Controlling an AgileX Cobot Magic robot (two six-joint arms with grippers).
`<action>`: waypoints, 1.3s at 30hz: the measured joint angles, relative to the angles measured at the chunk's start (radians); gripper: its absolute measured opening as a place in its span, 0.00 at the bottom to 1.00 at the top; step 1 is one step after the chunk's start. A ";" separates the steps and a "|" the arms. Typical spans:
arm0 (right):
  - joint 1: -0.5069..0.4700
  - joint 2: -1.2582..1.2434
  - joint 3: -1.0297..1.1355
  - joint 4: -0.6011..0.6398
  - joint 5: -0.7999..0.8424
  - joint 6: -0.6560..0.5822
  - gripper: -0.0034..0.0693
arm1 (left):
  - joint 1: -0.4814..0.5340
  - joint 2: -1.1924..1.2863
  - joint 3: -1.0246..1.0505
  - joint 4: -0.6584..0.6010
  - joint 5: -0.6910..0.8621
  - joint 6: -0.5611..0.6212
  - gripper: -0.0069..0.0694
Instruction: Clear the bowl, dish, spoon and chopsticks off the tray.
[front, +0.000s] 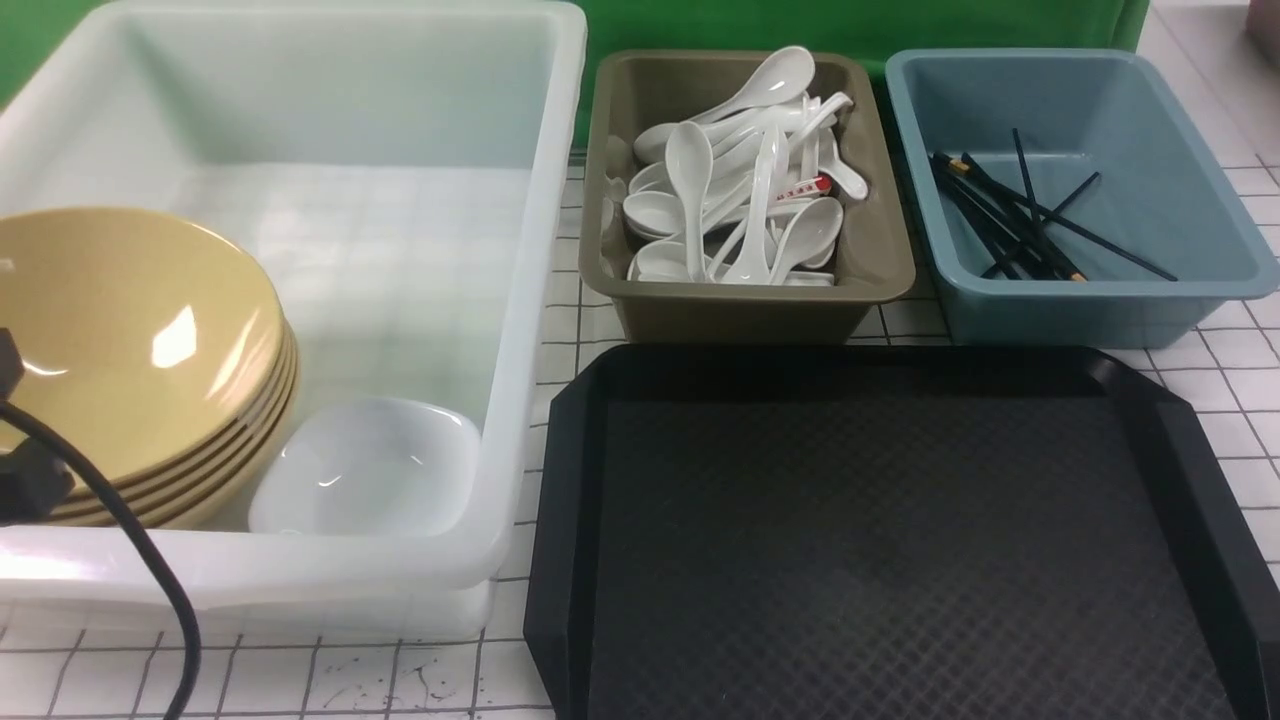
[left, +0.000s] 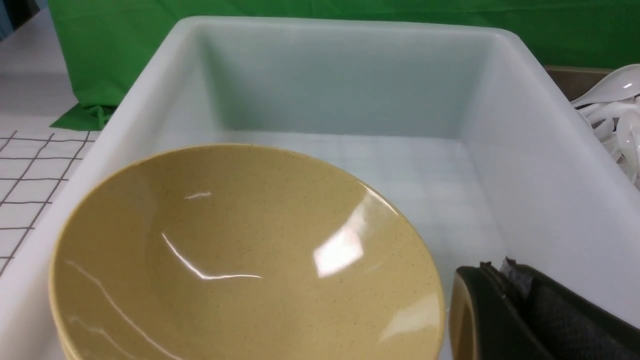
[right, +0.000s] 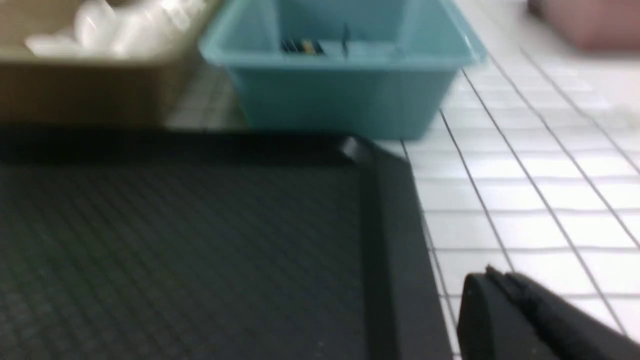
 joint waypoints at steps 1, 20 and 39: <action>-0.003 0.000 -0.001 0.000 0.002 0.000 0.10 | 0.000 0.000 0.000 0.000 0.000 0.000 0.08; -0.004 0.000 -0.001 0.000 0.004 0.001 0.12 | -0.023 -0.035 0.035 0.007 -0.019 0.004 0.08; -0.004 0.000 -0.001 0.000 0.005 0.002 0.14 | -0.030 -0.546 0.522 0.282 -0.081 -0.357 0.08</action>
